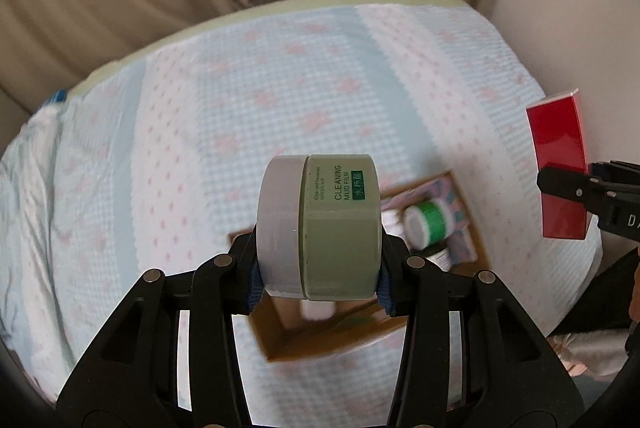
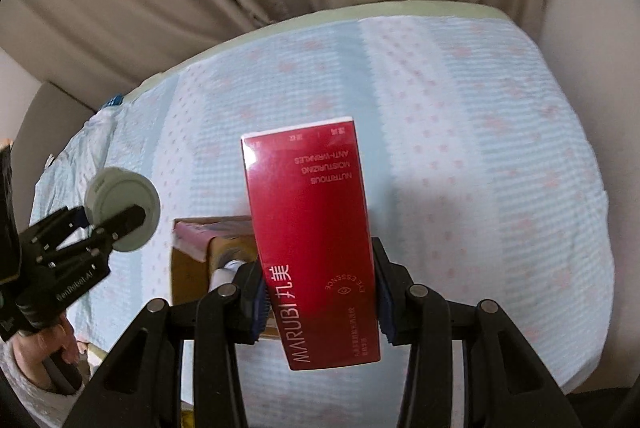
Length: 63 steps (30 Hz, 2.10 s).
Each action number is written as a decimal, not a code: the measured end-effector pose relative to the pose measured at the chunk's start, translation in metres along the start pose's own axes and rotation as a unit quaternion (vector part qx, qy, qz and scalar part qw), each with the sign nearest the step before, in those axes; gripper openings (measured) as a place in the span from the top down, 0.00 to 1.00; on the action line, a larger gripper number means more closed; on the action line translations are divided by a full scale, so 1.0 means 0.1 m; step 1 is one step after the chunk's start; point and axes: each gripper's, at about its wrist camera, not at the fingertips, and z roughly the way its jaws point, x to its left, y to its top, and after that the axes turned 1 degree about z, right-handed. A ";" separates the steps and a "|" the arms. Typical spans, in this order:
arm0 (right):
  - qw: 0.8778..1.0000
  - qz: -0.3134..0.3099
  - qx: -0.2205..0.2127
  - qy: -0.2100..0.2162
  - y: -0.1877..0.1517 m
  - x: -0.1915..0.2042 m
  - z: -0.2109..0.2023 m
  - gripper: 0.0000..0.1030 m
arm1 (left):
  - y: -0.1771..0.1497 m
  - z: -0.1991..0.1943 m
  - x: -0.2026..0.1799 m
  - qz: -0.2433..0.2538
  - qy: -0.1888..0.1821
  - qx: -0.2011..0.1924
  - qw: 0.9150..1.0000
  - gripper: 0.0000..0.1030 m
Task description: Organize rigid objects
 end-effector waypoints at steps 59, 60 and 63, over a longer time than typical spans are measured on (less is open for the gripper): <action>0.993 -0.079 0.084 -0.014 -0.59 0.35 1.18 0.01 | -0.62 0.53 0.25 -0.080 -0.012 0.047 0.996 0.00; 0.993 -0.082 0.080 -0.011 -0.58 0.34 1.09 0.01 | -0.60 0.40 0.20 -0.086 -0.016 0.041 0.995 0.00; 0.994 -0.086 0.067 0.002 -0.51 0.30 0.71 0.01 | -0.55 0.02 0.04 -0.092 -0.012 0.011 0.996 0.00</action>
